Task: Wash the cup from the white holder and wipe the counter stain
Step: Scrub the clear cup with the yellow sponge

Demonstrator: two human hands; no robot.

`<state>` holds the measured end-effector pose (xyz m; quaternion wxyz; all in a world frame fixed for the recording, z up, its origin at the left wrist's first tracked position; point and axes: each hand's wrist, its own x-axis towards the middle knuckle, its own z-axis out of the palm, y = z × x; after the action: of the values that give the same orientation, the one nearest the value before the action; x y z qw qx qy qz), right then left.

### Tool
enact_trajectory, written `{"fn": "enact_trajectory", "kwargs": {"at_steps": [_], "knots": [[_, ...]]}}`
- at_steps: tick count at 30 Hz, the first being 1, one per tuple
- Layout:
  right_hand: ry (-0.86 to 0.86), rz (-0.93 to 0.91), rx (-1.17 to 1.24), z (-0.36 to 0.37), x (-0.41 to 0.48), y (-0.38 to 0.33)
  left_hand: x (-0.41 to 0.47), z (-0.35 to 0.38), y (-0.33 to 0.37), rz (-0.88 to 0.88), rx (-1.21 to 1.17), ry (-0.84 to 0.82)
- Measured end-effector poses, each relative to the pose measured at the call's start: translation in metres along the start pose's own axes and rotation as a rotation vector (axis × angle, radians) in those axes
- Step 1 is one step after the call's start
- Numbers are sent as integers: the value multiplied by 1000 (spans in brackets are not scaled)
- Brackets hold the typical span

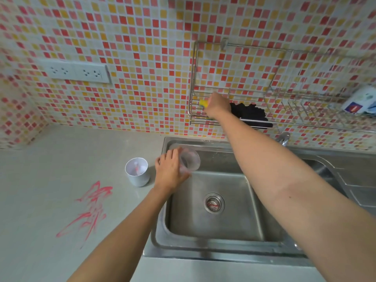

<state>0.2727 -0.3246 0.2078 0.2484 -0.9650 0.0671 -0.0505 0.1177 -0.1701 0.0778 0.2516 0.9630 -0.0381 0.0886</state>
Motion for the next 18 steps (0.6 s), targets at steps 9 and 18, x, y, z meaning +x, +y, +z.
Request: {"fn": "enact_trajectory", "kwargs": {"at_steps": [9,18], "knots": [[298,-309,435,-11,-125,53,10,-11,4,79,-99,-50],[-1,-467,-34,20,-152,140,35,-4,58,238,8,-58]]}}
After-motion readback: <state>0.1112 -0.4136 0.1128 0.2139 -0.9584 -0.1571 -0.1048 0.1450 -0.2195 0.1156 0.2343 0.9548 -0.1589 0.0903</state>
